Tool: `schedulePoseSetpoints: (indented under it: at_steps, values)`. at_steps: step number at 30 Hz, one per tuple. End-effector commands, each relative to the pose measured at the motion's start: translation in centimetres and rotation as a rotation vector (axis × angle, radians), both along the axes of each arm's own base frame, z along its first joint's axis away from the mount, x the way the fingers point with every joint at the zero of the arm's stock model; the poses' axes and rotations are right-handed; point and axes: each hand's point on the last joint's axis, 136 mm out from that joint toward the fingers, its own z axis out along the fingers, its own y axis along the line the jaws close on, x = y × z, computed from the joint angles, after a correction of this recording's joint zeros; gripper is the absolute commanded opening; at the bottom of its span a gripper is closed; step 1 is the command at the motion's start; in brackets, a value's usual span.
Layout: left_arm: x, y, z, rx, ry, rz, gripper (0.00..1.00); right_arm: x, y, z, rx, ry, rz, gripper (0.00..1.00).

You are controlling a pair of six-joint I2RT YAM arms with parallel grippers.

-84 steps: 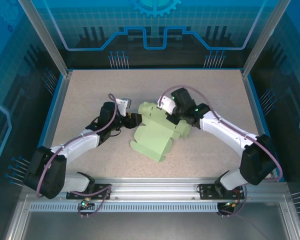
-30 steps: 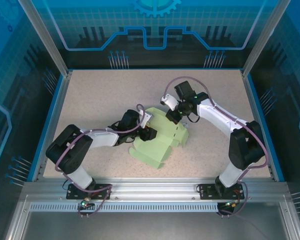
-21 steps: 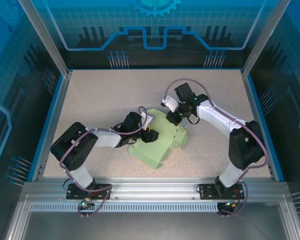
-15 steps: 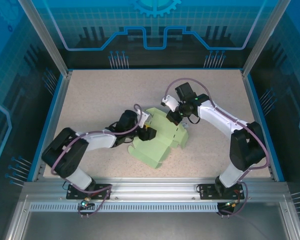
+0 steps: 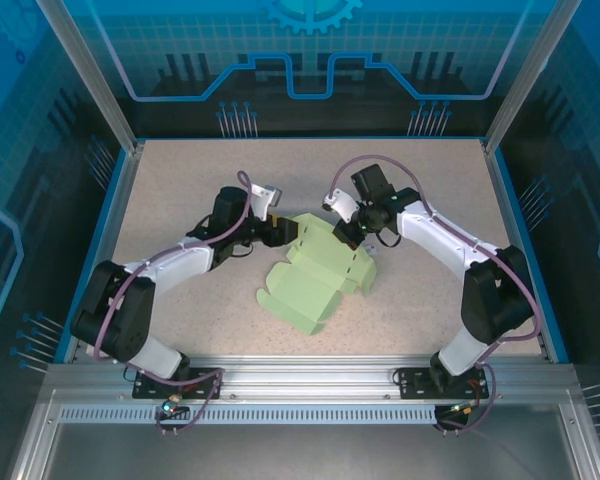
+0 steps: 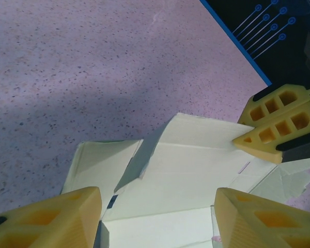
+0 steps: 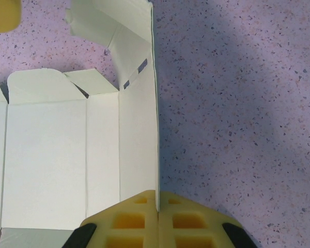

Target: Fold the paper box

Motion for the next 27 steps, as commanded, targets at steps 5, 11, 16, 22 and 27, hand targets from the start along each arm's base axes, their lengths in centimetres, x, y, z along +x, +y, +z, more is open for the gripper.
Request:
schedulePoseSetpoints:
  at_steps: [5, 11, 16, 22, 27]
  values:
    - [0.9, -1.3, 0.7, -0.032, 0.031, -0.055, 0.60, 0.0, 0.7, 0.5, 0.012, -0.011, 0.025, 0.00]
    - [0.4, -2.8, 1.1, -0.073, 0.038, -0.114, 0.54, 0.2, 0.8, 0.6, 0.016, -0.015, 0.016, 0.00]
    - [-2.6, -5.9, 1.1, -0.114, 0.042, -0.237, 0.48, 0.9, 1.0, 0.8, 0.032, -0.025, -0.013, 0.00]
    - [-3.0, -6.9, -0.2, -0.123, 0.065, -0.243, 0.49, 0.9, 1.1, 0.2, 0.026, -0.025, -0.005, 0.00]
    - [-2.7, -4.9, 1.3, -0.095, 0.015, -0.187, 0.54, 0.7, 0.5, 0.8, 0.001, -0.080, 0.012, 0.00]
